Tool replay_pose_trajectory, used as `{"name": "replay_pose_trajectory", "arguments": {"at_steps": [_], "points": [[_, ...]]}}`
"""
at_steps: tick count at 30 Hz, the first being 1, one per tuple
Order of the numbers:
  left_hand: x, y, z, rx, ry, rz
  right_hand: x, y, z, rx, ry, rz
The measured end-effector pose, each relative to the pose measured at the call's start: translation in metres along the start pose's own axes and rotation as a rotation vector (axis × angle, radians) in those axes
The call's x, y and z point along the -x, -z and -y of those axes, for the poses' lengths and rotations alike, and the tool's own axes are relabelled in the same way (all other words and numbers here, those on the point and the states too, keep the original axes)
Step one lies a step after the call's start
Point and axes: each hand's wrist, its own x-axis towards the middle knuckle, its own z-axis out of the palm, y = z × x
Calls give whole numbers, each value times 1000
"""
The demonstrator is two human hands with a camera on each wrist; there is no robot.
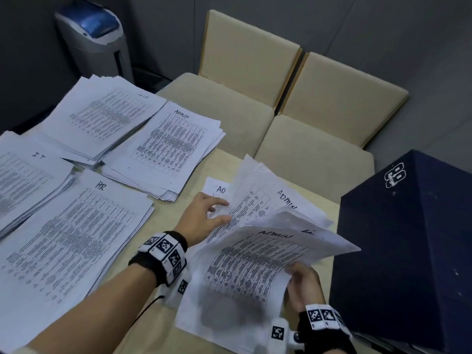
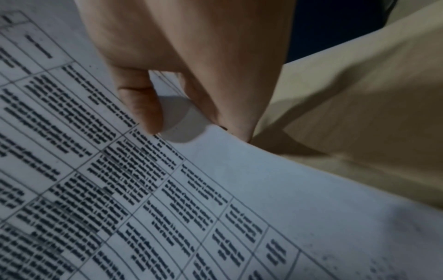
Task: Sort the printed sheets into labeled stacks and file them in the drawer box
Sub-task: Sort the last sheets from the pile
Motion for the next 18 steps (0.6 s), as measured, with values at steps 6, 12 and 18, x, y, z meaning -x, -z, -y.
{"name": "replay_pose_trajectory", "arguments": {"at_steps": [6, 12, 18], "points": [[-2, -2, 8, 30, 6, -1, -11, -5, -7, 14, 30, 11], [7, -11, 20, 215, -61, 143, -15, -6, -9, 63, 49, -60], [10, -9, 11, 335, 31, 101, -20, -3, -6, 81, -28, -161]]}}
